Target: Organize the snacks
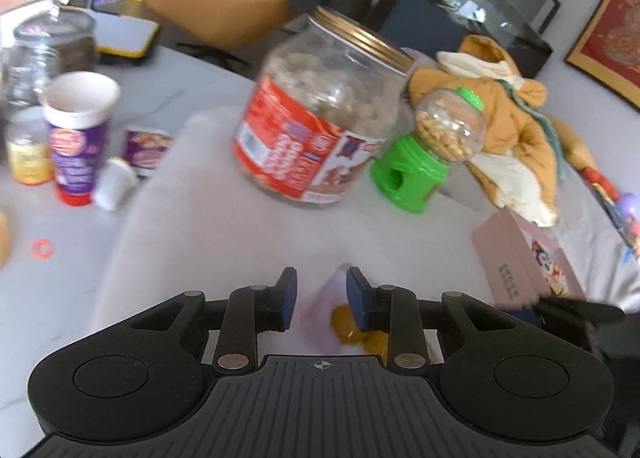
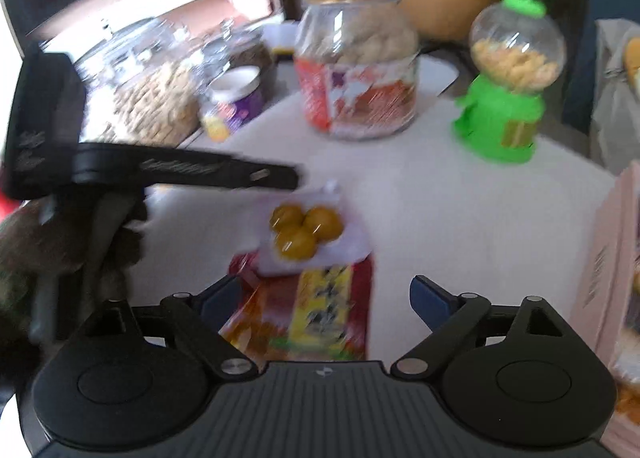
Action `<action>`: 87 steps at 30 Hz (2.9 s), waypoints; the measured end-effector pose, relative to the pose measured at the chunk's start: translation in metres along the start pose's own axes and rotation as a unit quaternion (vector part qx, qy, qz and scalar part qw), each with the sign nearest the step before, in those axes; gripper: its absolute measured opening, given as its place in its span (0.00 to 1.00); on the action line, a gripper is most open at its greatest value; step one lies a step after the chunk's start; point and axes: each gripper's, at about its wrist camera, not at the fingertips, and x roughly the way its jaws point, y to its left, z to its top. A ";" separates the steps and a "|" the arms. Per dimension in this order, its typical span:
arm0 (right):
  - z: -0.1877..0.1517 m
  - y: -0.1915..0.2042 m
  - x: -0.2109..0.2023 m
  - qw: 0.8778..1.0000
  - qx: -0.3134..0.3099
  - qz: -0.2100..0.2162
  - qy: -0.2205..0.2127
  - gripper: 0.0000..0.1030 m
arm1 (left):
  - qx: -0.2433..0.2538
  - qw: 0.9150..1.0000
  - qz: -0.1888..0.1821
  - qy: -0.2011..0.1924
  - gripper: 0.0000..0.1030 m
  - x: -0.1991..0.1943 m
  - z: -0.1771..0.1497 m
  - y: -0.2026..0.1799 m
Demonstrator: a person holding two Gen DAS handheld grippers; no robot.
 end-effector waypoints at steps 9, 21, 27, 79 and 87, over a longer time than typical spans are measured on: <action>0.033 0.016 0.071 1.000 -0.005 -0.027 0.001 0.90 | -0.033 0.999 -0.007 -0.006 0.30 -0.055 -0.045 0.002; -0.011 -0.003 -0.007 0.995 0.002 -0.101 0.008 0.54 | -0.017 0.999 -0.042 0.009 0.32 -0.027 -0.061 -0.040; -0.072 -0.010 -0.050 0.995 0.042 -0.089 -0.010 0.54 | 0.113 0.993 0.015 0.029 0.34 -0.018 -0.079 -0.096; -0.185 -0.073 -0.112 0.966 0.150 -0.196 -0.076 0.98 | 0.295 0.948 0.093 0.075 0.84 -0.020 -0.107 -0.131; -0.185 -0.073 -0.112 0.966 0.150 -0.196 -0.076 0.98 | 0.243 0.964 0.094 0.061 0.89 -0.018 -0.097 -0.108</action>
